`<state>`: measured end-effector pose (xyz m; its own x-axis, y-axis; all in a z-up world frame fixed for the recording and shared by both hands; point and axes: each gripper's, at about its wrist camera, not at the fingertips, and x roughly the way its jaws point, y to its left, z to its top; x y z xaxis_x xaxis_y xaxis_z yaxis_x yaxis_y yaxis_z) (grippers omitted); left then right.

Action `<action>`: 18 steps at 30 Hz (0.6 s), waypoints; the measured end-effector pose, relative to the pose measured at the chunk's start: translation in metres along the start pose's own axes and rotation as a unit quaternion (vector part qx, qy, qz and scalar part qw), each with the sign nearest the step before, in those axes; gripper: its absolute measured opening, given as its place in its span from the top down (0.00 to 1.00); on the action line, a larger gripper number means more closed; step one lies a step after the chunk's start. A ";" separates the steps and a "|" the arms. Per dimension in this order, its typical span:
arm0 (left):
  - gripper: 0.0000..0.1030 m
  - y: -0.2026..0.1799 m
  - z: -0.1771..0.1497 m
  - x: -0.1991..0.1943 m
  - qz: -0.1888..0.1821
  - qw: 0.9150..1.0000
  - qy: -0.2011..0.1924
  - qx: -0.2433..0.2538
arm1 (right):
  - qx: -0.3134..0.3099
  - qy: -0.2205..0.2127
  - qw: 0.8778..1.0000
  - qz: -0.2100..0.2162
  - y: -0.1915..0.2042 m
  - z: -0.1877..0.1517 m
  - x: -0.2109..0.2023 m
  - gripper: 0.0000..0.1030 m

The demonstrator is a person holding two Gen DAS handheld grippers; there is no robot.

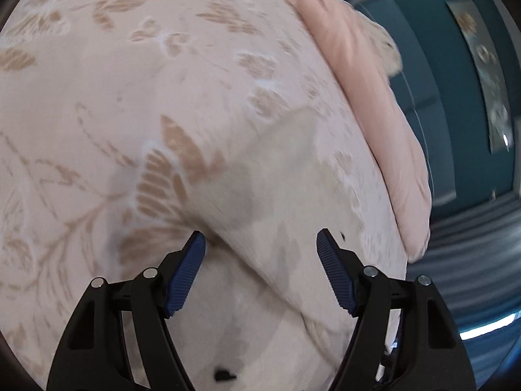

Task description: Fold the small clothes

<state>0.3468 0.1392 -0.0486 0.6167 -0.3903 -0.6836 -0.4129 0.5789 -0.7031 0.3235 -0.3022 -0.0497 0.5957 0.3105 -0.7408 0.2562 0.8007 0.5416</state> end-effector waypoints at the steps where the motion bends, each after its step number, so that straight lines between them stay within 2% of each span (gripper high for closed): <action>1: 0.34 0.006 0.001 0.002 0.000 1.000 0.003 -0.014 | 0.010 0.008 1.000 -0.012 0.001 0.004 0.012 0.35; 2: 0.35 0.010 0.003 0.007 0.000 1.000 0.008 -0.028 | 0.009 0.004 1.000 -0.022 0.004 0.005 0.018 0.43; 3: 0.38 0.015 0.004 0.011 0.001 0.999 0.012 -0.043 | 0.003 -0.001 1.000 -0.026 0.008 0.008 0.021 0.61; 5: 0.43 0.018 0.005 0.009 0.005 0.999 0.009 -0.049 | -0.001 0.007 1.000 -0.021 0.017 0.015 0.030 0.90; 6: 0.48 0.019 0.007 0.008 0.005 0.999 0.006 -0.051 | 0.005 0.013 1.000 -0.012 0.021 0.019 0.032 0.90; 7: 0.55 0.016 0.009 0.006 -0.002 0.999 0.003 -0.053 | 0.008 0.000 1.000 0.008 0.028 0.025 0.025 0.90; 9: 0.61 0.005 0.012 0.000 -0.022 0.998 0.006 -0.058 | -0.022 -0.031 0.999 0.036 0.048 0.040 0.005 0.91; 11: 0.62 -0.006 0.010 -0.009 -0.041 0.997 0.020 -0.070 | -0.059 -0.059 0.995 0.057 0.072 0.054 -0.020 0.91; 12: 0.60 -0.009 0.009 -0.010 -0.046 0.996 0.027 -0.076 | -0.070 -0.065 0.994 0.062 0.079 0.058 -0.026 0.91; 13: 0.53 -0.014 0.006 -0.012 -0.047 0.995 0.036 -0.080 | -0.083 -0.071 0.992 0.070 0.090 0.064 -0.036 0.91; 14: 0.48 -0.017 0.003 -0.010 -0.032 0.995 0.043 -0.085 | -0.089 -0.071 0.991 0.075 0.096 0.068 -0.040 0.91; 15: 0.37 -0.019 0.000 -0.008 -0.021 0.995 0.047 -0.089 | -0.094 -0.069 0.990 0.082 0.102 0.073 -0.044 0.91; 16: 0.31 -0.019 -0.003 -0.002 -0.003 0.994 0.054 -0.095 | -0.099 -0.069 0.989 0.085 0.106 0.075 -0.046 0.91; 18: 0.32 -0.018 -0.006 0.011 0.015 0.992 0.061 -0.107 | -0.111 -0.071 0.988 0.085 0.115 0.080 -0.051 0.91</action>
<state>0.3567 0.1203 -0.0446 0.5218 -0.4667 -0.7141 -0.5705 0.4315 -0.6989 0.3832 -0.2666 0.0822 0.7199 0.3885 -0.5752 -0.0207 0.8404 0.5416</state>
